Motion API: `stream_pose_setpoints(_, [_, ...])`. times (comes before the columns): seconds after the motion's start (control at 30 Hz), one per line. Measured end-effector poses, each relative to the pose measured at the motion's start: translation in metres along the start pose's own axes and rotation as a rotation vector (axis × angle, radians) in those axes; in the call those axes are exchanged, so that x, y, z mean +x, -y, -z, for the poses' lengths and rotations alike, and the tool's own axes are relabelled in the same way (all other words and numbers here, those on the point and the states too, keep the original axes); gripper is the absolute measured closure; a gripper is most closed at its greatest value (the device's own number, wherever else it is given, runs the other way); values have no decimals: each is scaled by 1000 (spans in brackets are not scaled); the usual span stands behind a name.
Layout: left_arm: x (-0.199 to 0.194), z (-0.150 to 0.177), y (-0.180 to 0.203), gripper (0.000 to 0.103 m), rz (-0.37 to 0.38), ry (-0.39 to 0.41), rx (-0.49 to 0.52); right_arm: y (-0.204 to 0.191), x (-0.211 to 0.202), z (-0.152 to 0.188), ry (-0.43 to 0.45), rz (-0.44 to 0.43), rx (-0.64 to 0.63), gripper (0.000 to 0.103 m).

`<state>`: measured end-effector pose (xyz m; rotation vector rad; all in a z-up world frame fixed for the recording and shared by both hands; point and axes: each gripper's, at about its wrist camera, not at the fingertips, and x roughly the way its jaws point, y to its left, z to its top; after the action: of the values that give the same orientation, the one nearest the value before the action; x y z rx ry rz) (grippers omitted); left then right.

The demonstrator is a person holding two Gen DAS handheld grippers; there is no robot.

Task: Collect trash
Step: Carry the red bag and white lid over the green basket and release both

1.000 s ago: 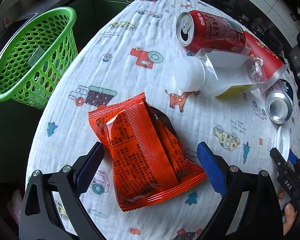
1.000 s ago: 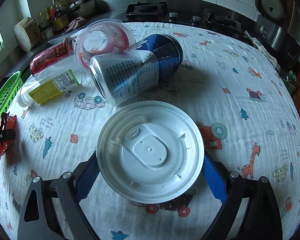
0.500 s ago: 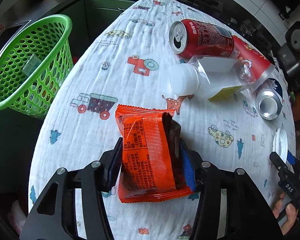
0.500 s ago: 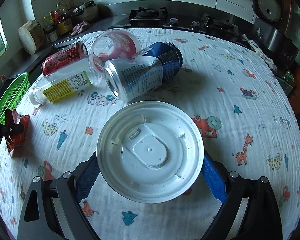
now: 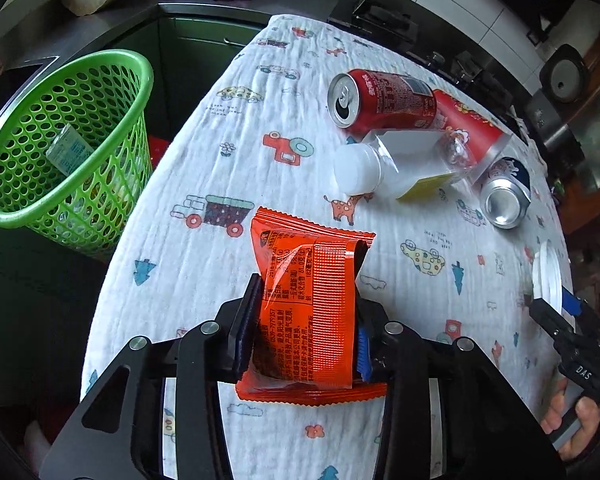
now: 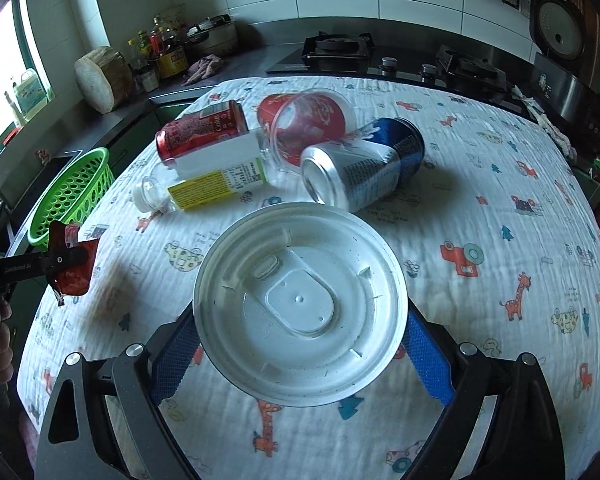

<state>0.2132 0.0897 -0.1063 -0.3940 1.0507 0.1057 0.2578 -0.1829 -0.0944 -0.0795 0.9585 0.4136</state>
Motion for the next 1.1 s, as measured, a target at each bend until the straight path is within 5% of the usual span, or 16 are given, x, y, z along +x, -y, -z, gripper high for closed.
stream_pose_setpoints(0.23, [-40,-24,-36,64,-10,106,-27,-43,6,-22,7,-53,-70,13])
stream_pose_setpoints(0.47, [-57,-71,-114,64,-141,183,-89,-94,23,-52,9,-115,-130,13])
stream_pose_setpoints(0.8, [-24,-113,-226,60,-277,128,-160,-170,51,-94,-10,-184,-210,13])
stream_pose_setpoints(1.1, [-3,-110,-263,33,-285,85,-172,-246,76,-132,-8,-237,-295,13])
